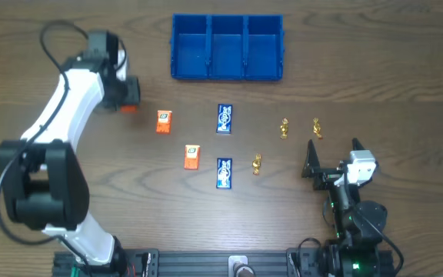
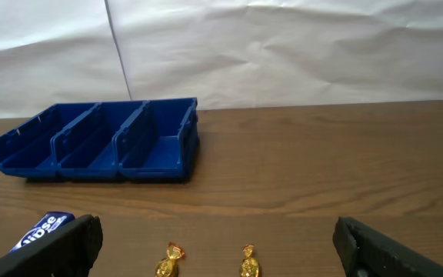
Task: Sort Candies Into Trays
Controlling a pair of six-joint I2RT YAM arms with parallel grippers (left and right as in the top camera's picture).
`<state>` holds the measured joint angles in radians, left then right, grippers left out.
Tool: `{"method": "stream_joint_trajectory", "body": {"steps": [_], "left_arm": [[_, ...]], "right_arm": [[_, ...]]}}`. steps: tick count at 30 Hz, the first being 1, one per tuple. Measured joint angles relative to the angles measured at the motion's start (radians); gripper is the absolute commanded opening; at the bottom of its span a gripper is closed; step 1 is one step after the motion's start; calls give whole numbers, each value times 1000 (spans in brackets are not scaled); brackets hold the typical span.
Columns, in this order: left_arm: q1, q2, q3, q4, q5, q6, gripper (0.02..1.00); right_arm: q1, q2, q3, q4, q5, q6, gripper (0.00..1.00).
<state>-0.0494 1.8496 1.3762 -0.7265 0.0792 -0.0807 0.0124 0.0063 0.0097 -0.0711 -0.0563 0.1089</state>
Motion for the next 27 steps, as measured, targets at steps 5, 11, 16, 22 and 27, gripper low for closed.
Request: {"method": "stream_joint_trajectory", "body": {"steps": [5,11,16,22,27], "left_arm": [[-108,-45,283,-19,-22,-63,297],[-254,56,637,-36,-41,-98,301],[-307,245,774,-45,-56,-135,310],[-330,448,785,-52,-103,-185,305],[-327,467,785,-48,-120,-198,308]], "right_arm": [[0,0,0,0,0,0,996],[0,0,0,0,0,0,998],[0,0,0,0,0,0,998],[0,0,0,0,0,0,998],[0,0,0,0,0,0,1000]]}}
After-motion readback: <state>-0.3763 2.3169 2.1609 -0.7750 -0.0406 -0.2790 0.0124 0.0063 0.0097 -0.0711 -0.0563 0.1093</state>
